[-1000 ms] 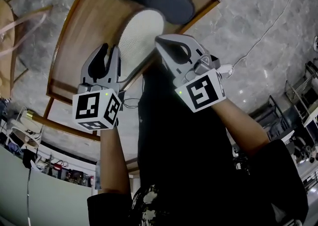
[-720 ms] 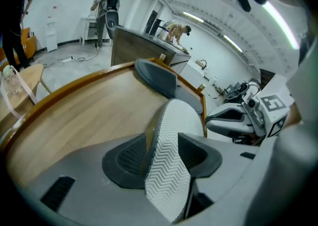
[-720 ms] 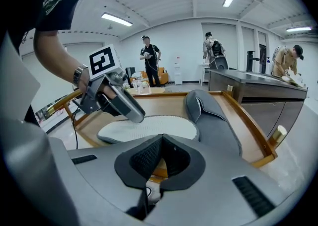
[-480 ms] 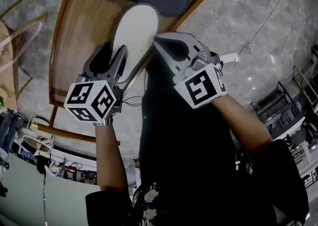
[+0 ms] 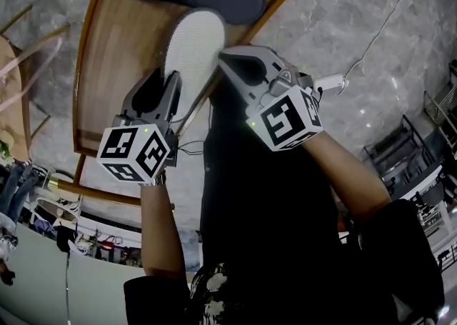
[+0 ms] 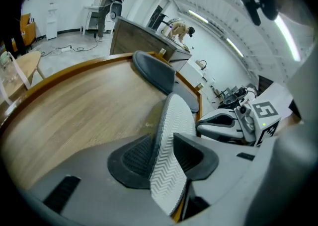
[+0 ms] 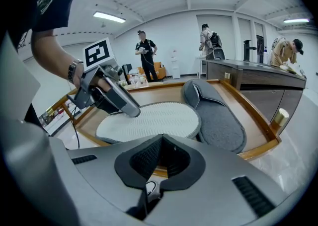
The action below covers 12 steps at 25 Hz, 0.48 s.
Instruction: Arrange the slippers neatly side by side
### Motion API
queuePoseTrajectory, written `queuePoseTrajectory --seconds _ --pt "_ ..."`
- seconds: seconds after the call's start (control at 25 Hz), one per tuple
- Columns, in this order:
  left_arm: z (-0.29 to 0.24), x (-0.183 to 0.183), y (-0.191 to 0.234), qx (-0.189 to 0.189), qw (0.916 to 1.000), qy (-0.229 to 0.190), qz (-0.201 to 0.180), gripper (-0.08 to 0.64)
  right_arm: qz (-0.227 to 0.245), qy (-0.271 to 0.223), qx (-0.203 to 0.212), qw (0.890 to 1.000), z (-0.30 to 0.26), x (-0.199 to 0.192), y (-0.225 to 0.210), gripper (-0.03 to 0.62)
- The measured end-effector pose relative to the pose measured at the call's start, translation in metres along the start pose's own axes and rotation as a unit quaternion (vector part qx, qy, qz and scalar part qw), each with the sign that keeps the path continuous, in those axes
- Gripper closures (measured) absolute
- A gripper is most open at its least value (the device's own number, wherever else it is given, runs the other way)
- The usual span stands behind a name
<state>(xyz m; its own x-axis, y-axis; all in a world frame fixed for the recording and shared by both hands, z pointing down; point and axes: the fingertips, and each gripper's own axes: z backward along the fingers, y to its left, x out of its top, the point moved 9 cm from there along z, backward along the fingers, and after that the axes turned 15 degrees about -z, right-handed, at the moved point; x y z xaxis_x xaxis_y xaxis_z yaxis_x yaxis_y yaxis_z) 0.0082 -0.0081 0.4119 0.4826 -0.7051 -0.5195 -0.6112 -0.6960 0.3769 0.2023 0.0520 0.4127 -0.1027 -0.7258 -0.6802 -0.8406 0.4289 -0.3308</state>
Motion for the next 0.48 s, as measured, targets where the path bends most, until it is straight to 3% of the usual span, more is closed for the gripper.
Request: queuePoseTrajectory --seconds 0.28,0.48 --pt "0.019 0.002 -0.018 0.014 0.9993 -0.022 -0.027 0.486 0.019 0.016 0.039 0.999 -0.009 0.01 0.021 0.594" --pt "0.041 0.001 -0.021 0.042 0.9973 -0.058 0.013 0.523 0.047 0.018 0.073 0.996 -0.015 0.027 0.028 0.594"
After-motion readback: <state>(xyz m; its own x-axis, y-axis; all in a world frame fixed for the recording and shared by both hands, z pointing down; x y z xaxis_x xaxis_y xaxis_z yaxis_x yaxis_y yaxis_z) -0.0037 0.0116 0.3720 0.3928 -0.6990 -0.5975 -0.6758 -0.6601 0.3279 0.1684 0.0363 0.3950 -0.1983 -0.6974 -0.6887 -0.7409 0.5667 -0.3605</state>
